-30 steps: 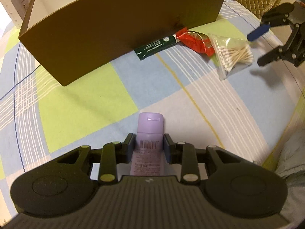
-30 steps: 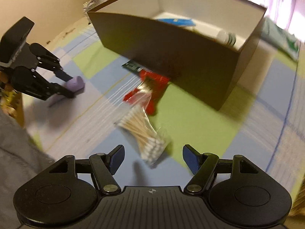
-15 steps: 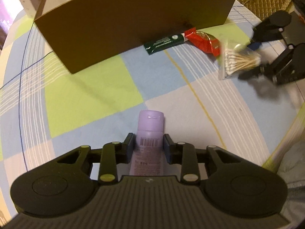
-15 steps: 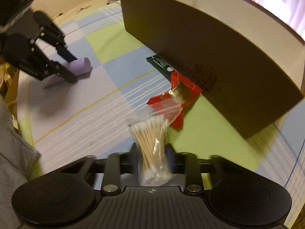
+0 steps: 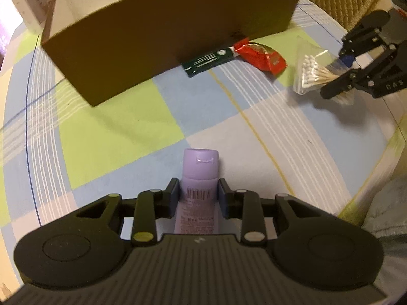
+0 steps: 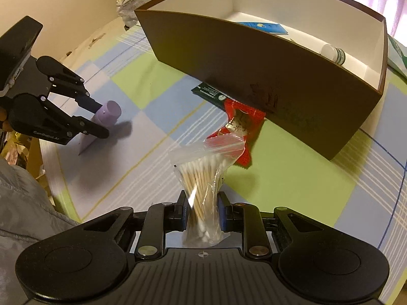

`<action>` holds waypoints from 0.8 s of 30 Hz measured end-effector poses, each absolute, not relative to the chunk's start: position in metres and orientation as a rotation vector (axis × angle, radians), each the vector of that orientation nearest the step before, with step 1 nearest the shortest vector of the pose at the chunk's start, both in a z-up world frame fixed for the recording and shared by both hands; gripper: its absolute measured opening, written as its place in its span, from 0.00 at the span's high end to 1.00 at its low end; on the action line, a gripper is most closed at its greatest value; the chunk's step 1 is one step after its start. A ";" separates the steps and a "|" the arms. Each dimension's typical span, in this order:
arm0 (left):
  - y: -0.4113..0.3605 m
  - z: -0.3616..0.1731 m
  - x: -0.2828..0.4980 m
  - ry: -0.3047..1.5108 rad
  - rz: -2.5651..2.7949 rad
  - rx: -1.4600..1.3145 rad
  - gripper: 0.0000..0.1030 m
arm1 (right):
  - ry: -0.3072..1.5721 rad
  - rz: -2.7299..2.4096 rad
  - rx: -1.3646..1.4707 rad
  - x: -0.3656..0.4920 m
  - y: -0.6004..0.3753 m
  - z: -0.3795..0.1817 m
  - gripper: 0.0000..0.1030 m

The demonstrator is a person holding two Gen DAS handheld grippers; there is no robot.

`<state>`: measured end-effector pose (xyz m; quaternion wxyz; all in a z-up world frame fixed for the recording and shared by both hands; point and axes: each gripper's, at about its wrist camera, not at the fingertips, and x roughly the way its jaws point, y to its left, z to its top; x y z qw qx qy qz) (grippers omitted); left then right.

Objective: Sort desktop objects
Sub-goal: 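Carry the lilac tube and cotton-swab bag up over the box with both tools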

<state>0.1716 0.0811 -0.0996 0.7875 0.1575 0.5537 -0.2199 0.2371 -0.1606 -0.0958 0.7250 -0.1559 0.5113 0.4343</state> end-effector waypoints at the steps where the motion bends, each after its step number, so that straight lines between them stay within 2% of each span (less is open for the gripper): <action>1: 0.080 -0.096 0.173 1.183 -0.481 0.348 0.74 | 1.126 0.960 -0.340 0.237 -0.160 -0.095 0.75; 24: 0.066 0.042 0.265 0.845 -0.566 0.475 0.75 | 0.811 0.969 -0.246 0.312 -0.144 0.021 0.75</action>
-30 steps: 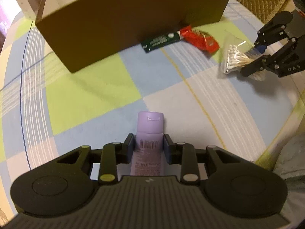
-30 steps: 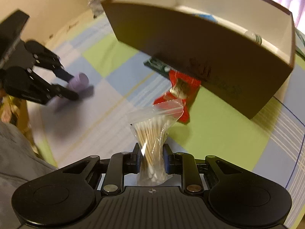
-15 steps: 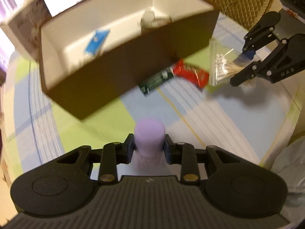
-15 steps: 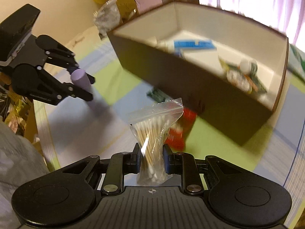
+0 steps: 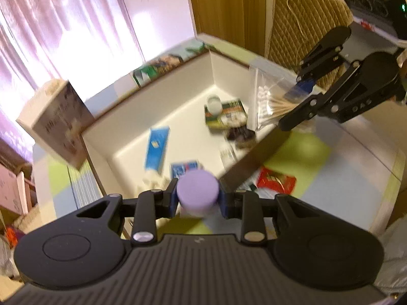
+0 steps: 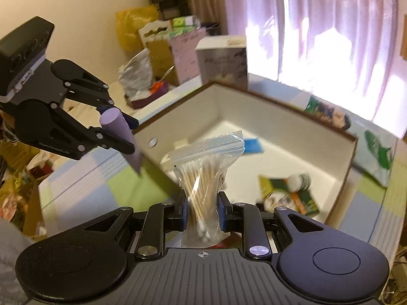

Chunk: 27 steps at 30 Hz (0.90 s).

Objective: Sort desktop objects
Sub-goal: 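Carry the lilac tube and cotton-swab bag up over the box with both tools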

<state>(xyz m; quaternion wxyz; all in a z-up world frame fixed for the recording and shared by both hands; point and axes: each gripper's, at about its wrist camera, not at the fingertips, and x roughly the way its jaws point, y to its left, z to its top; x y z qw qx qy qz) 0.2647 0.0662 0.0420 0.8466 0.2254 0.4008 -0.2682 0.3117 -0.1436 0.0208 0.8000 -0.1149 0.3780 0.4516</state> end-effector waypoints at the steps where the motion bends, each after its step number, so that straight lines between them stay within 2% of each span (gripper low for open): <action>1: 0.066 0.047 0.270 0.836 -0.564 0.474 0.75 | 0.806 0.958 -0.243 0.316 -0.143 0.022 0.75; 7: 0.064 0.049 0.310 0.842 -0.539 0.466 0.75 | 0.818 0.892 -0.222 0.345 -0.135 0.020 0.75; 27: 0.049 -0.037 0.424 1.022 -0.526 0.357 0.75 | 0.968 0.691 -0.150 0.411 -0.131 -0.024 0.75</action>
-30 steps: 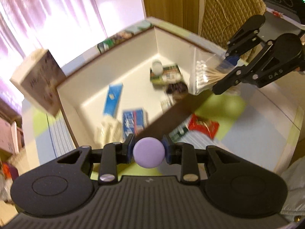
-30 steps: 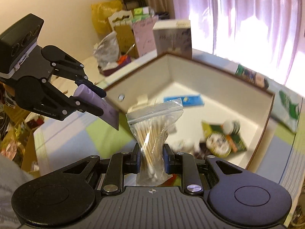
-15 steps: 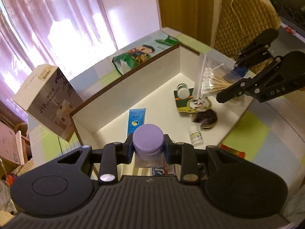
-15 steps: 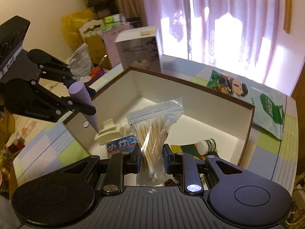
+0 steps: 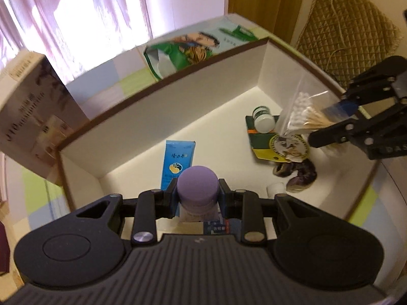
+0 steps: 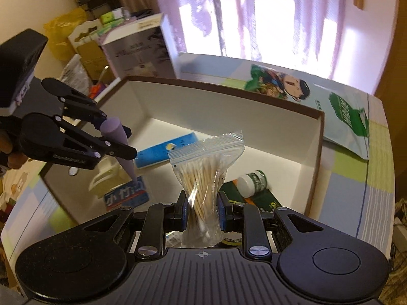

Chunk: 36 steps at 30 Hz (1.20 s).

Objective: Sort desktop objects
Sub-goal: 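Carry the lilac tube and cotton-swab bag up over the box with both tools, then lower both items into the box and open both tools to release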

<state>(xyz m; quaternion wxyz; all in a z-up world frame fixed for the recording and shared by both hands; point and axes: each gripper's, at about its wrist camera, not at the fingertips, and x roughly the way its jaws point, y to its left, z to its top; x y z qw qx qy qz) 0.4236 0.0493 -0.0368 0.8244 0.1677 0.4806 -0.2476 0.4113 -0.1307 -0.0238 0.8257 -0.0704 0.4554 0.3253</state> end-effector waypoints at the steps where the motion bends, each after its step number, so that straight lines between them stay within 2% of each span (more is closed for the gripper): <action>1: 0.049 -0.038 0.429 1.025 -0.525 0.343 0.75 | 0.973 0.684 -0.147 0.413 -0.131 -0.025 0.75; 16: 0.054 -0.089 0.477 1.118 -0.337 0.304 0.75 | 1.020 0.643 -0.123 0.438 -0.125 -0.041 0.75; 21: 0.058 -0.085 0.471 1.121 -0.366 0.310 0.74 | 1.027 0.648 -0.123 0.443 -0.121 -0.043 0.75; 24: 0.062 -0.082 0.463 1.130 -0.374 0.329 0.72 | 1.033 0.660 -0.125 0.446 -0.118 -0.045 0.75; 28: 0.070 -0.075 0.455 1.116 -0.334 0.352 0.61 | 1.044 0.680 -0.130 0.450 -0.109 -0.049 0.75; 36: 0.089 -0.053 0.446 1.078 -0.283 0.324 0.55 | 1.082 0.735 -0.145 0.456 -0.078 -0.062 0.75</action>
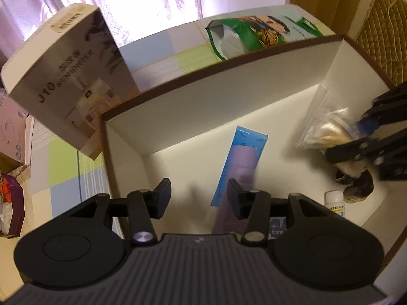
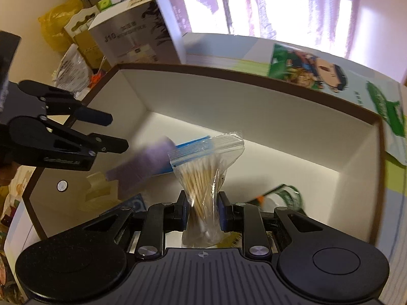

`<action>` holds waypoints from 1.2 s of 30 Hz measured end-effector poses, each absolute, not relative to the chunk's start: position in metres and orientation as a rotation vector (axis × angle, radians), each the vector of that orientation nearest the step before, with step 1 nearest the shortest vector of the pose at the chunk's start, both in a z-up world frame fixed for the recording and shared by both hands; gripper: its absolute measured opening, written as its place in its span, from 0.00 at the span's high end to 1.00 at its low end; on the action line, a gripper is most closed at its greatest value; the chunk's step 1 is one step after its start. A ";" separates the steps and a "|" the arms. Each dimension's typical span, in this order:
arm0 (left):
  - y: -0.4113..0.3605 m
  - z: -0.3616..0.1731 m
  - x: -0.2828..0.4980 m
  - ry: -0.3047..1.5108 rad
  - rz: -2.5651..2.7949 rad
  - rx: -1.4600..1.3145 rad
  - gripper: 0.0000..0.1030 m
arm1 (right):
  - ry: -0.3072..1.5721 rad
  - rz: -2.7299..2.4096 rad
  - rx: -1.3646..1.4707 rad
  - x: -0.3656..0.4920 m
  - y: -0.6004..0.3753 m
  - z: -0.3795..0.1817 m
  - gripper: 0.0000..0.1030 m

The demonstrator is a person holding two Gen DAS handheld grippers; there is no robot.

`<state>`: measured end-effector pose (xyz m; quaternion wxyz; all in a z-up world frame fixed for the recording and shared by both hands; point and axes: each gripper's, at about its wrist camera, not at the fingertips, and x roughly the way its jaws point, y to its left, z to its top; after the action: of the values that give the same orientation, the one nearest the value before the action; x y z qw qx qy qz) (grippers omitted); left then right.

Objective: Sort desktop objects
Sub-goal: 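Lower both items into the box and open both tools to release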

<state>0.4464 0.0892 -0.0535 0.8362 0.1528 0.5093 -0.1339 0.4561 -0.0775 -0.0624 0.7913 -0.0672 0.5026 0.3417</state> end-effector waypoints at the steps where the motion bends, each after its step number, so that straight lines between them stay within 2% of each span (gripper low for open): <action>1: 0.090 -0.052 0.445 1.075 -0.279 0.322 0.54 | 1.087 0.740 -0.151 0.457 -0.073 -0.065 0.75; 6: 0.094 -0.049 0.439 1.067 -0.266 0.303 0.53 | 1.097 0.764 -0.235 0.456 -0.049 -0.078 0.74; 7: 0.095 -0.049 0.438 1.068 -0.267 0.298 0.53 | 1.101 0.773 -0.256 0.455 -0.045 -0.081 0.56; 8: 0.095 -0.049 0.436 1.071 -0.268 0.294 0.53 | 1.078 0.769 -0.278 0.453 -0.044 -0.082 0.21; 9: 0.096 -0.049 0.435 1.074 -0.270 0.289 0.53 | 1.053 0.764 -0.300 0.451 -0.043 -0.082 0.13; 19: 0.088 -0.051 0.423 1.087 -0.274 0.299 0.49 | 1.074 0.742 -0.326 0.446 -0.049 -0.087 0.13; 29: 0.078 -0.052 0.412 1.099 -0.243 0.321 0.38 | 1.085 0.684 -0.285 0.434 -0.069 -0.077 0.13; 36: 0.075 -0.048 0.405 1.091 -0.212 0.327 0.35 | 1.082 0.643 -0.261 0.427 -0.081 -0.071 0.13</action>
<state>0.4051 0.0748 -0.0476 0.8369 0.1543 0.5155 -0.1004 0.4268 -0.0807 -0.0711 0.8005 -0.1216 0.5044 0.2999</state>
